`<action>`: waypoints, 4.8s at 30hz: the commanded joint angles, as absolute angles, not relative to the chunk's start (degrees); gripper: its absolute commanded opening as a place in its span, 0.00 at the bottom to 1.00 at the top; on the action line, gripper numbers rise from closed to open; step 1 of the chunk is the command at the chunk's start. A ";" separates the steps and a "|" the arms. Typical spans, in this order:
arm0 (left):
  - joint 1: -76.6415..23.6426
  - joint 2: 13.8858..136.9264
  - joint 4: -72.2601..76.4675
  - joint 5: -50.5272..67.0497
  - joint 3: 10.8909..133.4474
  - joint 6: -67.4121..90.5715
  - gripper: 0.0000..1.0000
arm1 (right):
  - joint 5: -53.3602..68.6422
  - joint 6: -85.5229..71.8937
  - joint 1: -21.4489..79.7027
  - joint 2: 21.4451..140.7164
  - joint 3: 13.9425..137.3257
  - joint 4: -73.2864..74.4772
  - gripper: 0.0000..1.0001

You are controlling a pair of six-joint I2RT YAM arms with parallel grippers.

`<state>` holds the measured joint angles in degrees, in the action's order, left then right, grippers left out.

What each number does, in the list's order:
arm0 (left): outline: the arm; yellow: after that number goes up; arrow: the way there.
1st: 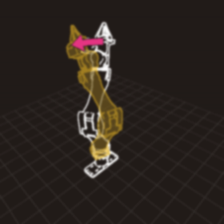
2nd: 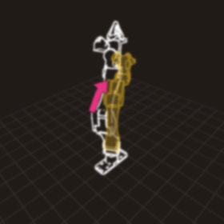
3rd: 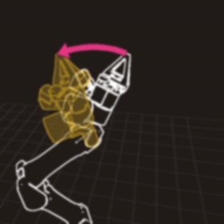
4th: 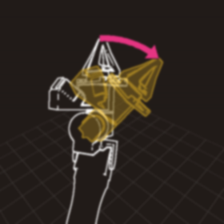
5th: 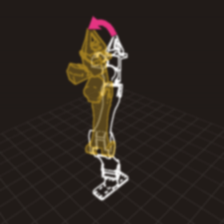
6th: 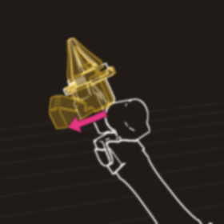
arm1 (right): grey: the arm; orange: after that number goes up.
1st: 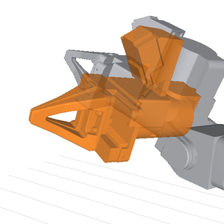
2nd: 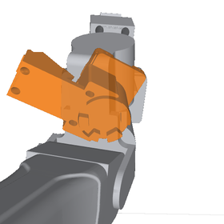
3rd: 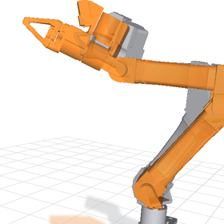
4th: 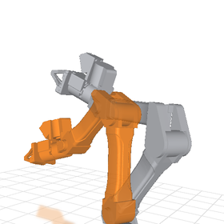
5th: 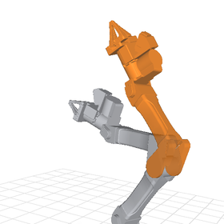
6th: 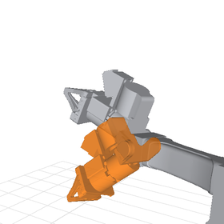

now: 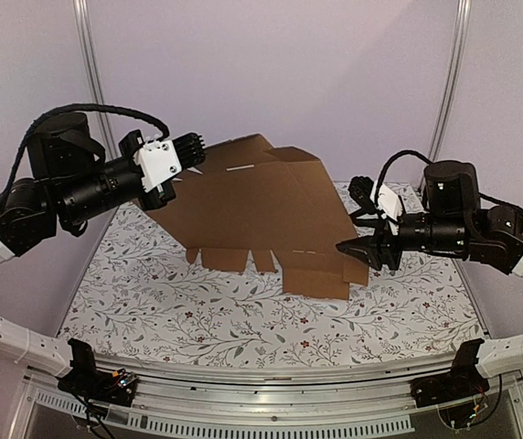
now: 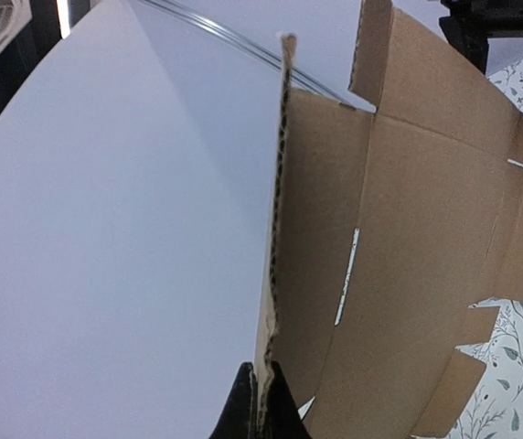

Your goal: Fold the paper box

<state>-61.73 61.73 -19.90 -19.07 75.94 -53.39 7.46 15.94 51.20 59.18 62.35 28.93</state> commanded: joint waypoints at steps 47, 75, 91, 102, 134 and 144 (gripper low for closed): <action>-62.61 56.06 -9.70 -25.32 72.12 -47.72 0.36 | 9.03 9.60 50.84 52.16 59.51 11.39 0.00; -62.67 42.80 -14.52 -24.29 70.71 -27.24 1.00 | 10.80 -15.95 37.41 71.15 75.96 45.96 0.00; -62.67 41.62 -22.61 -26.17 63.82 -17.26 0.99 | -3.49 -0.53 34.83 94.21 89.07 55.47 0.00; -62.67 41.66 -25.50 -26.37 59.68 -13.81 1.00 | -11.48 17.87 37.48 103.65 99.06 57.37 0.00; -58.97 53.21 -10.84 -29.17 53.70 8.73 0.00 | -20.33 41.72 49.55 101.78 93.94 44.93 0.00; -46.96 60.86 -10.04 -12.66 56.49 17.77 0.00 | -23.74 41.22 51.98 96.72 87.16 37.95 0.00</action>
<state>-51.92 58.26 -10.72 -22.06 55.05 12.47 -21.19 41.43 50.94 99.59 89.69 42.78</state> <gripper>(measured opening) 0.003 0.010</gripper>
